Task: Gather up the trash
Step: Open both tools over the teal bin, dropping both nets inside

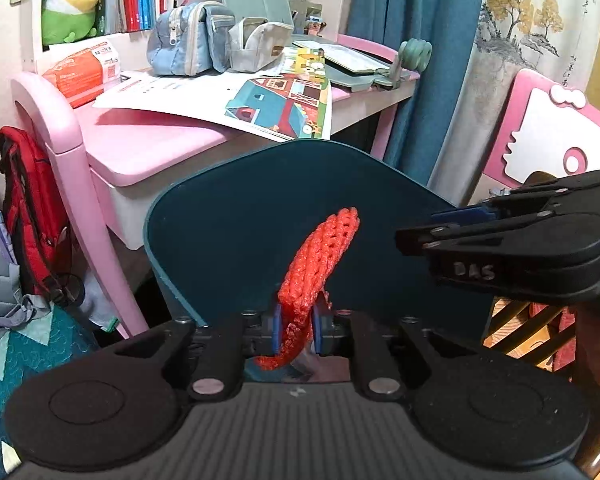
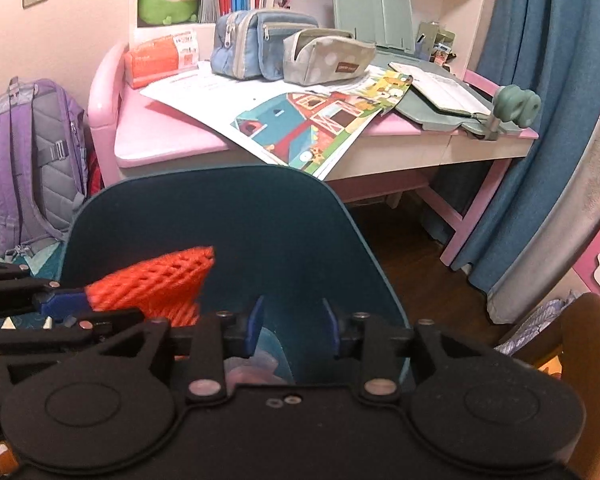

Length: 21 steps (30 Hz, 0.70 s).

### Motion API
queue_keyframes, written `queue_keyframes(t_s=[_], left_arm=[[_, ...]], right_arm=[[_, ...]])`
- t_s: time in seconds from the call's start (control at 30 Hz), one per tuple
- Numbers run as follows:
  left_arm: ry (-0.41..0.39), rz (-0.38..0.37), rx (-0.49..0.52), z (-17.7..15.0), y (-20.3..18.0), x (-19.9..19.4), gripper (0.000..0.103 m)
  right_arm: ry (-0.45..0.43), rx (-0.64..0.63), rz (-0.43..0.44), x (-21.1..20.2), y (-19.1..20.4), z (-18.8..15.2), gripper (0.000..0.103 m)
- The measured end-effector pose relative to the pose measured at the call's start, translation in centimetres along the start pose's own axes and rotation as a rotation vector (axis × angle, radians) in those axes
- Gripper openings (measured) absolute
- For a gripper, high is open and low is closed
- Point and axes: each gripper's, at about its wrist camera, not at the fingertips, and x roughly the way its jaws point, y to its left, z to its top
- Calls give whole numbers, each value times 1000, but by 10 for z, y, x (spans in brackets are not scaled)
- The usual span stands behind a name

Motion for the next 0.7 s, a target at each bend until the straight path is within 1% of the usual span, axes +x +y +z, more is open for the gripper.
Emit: queue_keyframes(t_s=[0.07, 0.1, 0.13, 0.17, 0.23, 0.37, 0.43, 0.5, 0.6, 0.67, 0.7], left_arm=[[-4, 2, 1, -1, 0, -4, 24], [-6, 1, 0, -2, -1, -6, 31], [-10, 3, -2, -2, -1, -8, 34], [-20, 5, -2, -3, -1, -12, 41], [-37, 7, 0, -4, -3, -18, 49], [-60, 1, 2, -6, -4, -37, 50], [-71, 4, -6, -9, -3, -49, 58], [-91, 12, -7, -12, -1, -62, 61], [-109, 19, -5, -18, 5, -82, 61], [-123, 31, -7, -23, 10, -97, 65], [-130, 39, -10, -26, 14, -104, 70]], right_arm=[[-4, 1, -3, -6, 0, -1, 33], [-7, 1, -7, -9, 0, -2, 33], [-9, 2, -7, -13, -1, -2, 33], [-11, 5, -7, -16, -1, -3, 33], [-21, 6, -5, -26, 0, -5, 33], [-47, -11, 9, -48, 7, -8, 36], [-62, -27, 18, -60, 15, -9, 41], [-75, -42, 28, -70, 24, -11, 43], [-93, -73, 53, -87, 42, -14, 46], [-105, -89, 72, -97, 54, -16, 47], [-109, -97, 82, -101, 60, -17, 47]])
